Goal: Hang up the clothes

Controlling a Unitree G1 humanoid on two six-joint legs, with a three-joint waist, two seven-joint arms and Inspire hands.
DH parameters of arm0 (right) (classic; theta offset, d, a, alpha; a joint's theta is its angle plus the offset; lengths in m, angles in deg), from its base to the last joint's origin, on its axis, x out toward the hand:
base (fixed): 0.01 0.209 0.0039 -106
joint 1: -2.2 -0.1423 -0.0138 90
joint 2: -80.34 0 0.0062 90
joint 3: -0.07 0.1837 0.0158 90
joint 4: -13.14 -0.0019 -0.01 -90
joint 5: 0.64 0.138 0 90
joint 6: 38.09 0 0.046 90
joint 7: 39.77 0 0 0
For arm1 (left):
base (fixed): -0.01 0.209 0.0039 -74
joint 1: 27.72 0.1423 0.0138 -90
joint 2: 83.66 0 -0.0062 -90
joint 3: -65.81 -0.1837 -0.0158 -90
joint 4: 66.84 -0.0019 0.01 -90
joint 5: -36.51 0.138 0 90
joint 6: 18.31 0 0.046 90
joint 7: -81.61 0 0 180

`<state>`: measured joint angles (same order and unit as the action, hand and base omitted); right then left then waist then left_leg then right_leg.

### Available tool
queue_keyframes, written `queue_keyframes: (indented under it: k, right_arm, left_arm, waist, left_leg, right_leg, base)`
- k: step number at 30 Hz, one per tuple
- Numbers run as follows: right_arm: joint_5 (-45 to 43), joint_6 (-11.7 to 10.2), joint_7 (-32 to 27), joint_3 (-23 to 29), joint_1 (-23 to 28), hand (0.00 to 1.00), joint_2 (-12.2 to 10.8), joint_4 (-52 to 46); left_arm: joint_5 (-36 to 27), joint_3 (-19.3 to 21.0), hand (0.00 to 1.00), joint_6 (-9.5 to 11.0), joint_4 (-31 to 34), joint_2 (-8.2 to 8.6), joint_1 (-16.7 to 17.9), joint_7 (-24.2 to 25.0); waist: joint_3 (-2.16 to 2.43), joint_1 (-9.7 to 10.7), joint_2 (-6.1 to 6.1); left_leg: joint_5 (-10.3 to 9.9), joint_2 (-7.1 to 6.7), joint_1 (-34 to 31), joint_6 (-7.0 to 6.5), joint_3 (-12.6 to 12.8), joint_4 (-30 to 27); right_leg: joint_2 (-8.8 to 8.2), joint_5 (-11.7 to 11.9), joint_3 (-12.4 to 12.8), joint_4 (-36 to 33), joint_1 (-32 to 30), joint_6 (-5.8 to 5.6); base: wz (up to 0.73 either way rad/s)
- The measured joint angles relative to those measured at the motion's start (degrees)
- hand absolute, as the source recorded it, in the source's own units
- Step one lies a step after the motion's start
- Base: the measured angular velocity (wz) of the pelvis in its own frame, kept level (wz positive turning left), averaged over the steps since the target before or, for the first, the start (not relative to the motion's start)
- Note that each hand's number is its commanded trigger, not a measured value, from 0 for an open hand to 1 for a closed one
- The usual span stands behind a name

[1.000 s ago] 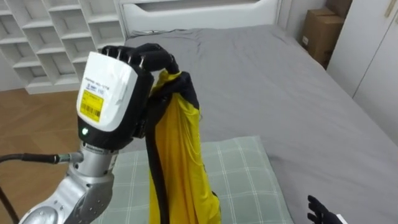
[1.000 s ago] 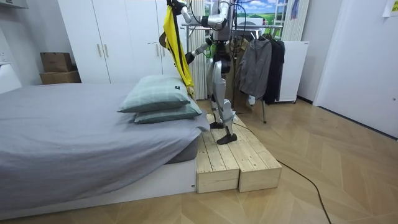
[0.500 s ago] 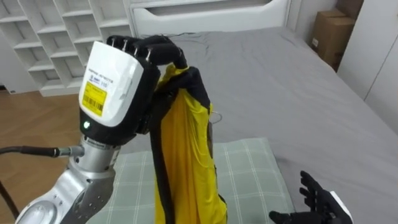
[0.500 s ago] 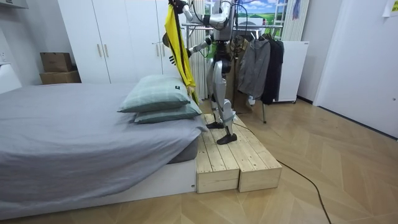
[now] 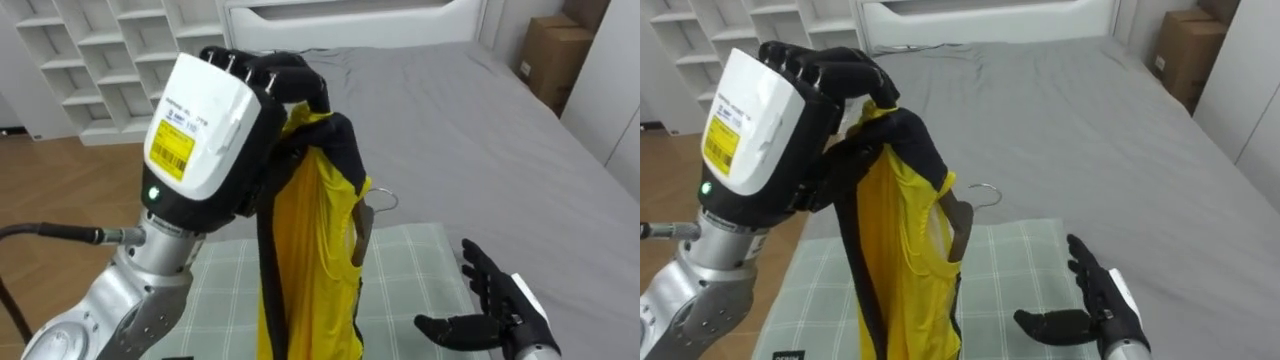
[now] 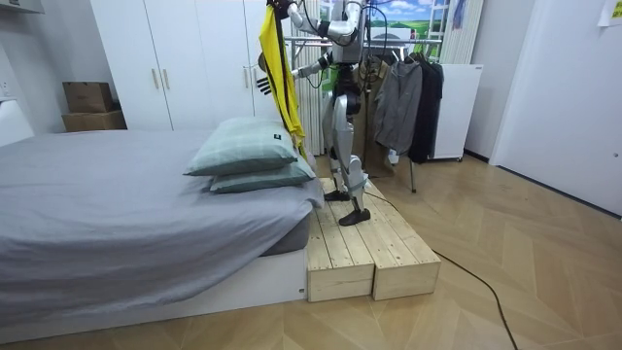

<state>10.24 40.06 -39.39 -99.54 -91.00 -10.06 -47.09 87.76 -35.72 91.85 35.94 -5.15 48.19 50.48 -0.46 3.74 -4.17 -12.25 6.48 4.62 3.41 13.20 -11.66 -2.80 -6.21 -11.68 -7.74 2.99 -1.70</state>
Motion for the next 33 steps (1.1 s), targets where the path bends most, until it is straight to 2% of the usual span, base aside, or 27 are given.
queue_keyframes:
  k: [13,17,20,26,29,31,33]
  right_arm:
    - [0.0,0.0,0.4,-0.5,0.0,0.00,0.2,-0.1]
    - [0.7,0.0,1.1,-0.4,-0.4,0.00,0.2,-0.1]
    - [4.5,0.0,1.7,-0.5,-0.4,0.00,-0.7,-0.1]
    - [8.2,0.0,2.8,-1.6,-0.8,0.00,-2.3,-0.4]
    - [14.6,0.0,4.9,-3.4,-1.2,0.00,-2.1,-1.3]
    - [23.1,0.1,6.4,-4.9,-1.3,0.00,-2.2,-1.1]
    - [27.9,0.3,7.6,-5.2,-1.3,0.00,-2.4,-0.7]
  left_arm:
    - [0.0,0.0,1.00,0.0,1.5,-0.35,-0.1,0.6]
    - [0.1,0.1,1.00,0.0,1.9,-0.55,-2.0,0.7]
    - [0.0,0.6,1.00,0.0,2.5,-0.55,-2.7,0.7]
    - [0.0,0.7,1.00,0.3,2.7,-0.53,-2.7,0.8]
    - [-0.1,0.7,1.00,0.3,3.1,-0.40,-2.7,0.9]
    - [-0.1,0.7,1.00,0.3,3.1,-0.27,-2.7,0.9]
    - [-0.1,0.7,1.00,0.3,3.1,-0.21,-2.7,0.9]
  waist:
    - [0.11,-2.1,-0.70]
    - [0.15,-2.7,-0.85]
    - [0.21,-2.9,-1.03]
    - [0.02,-2.9,-1.42]
    - [0.01,-2.9,-1.43]
    - [-0.02,-2.8,-1.49]
    - [-0.24,-2.5,-1.57]
  left_leg:
    - [0.0,-0.06,-0.3,-0.02,-0.3,0.0]
    - [0.0,-0.06,-0.3,-0.02,-0.3,0.0]
    - [0.0,-0.07,-0.1,-0.02,-0.3,0.1]
    - [0.0,-0.11,0.0,-0.02,-0.6,0.3]
    - [0.0,-0.14,0.1,-0.02,-0.6,0.3]
    - [0.0,-0.13,0.1,-0.02,-0.8,0.3]
    - [0.0,-0.18,0.1,-0.02,-1.0,0.3]
  right_leg:
    - [-0.05,0.0,0.0,0.0,0.2,-0.01]
    - [-0.08,0.0,0.1,0.0,0.2,-0.03]
    - [-0.08,0.0,0.0,-0.1,0.2,-0.03]
    - [-0.13,0.0,-0.4,-0.1,0.3,-0.07]
    - [-0.15,-0.2,-0.2,-0.1,0.1,-0.23]
    - [-0.20,-0.2,-0.2,-0.1,0.2,-0.24]
    - [-0.28,-0.2,-0.7,-0.1,0.5,-0.24]
  base:
    - [0.00]
    - [0.00]
    - [0.00]
    - [0.01]
    - [0.00]
    - [0.02]
    - [0.08]
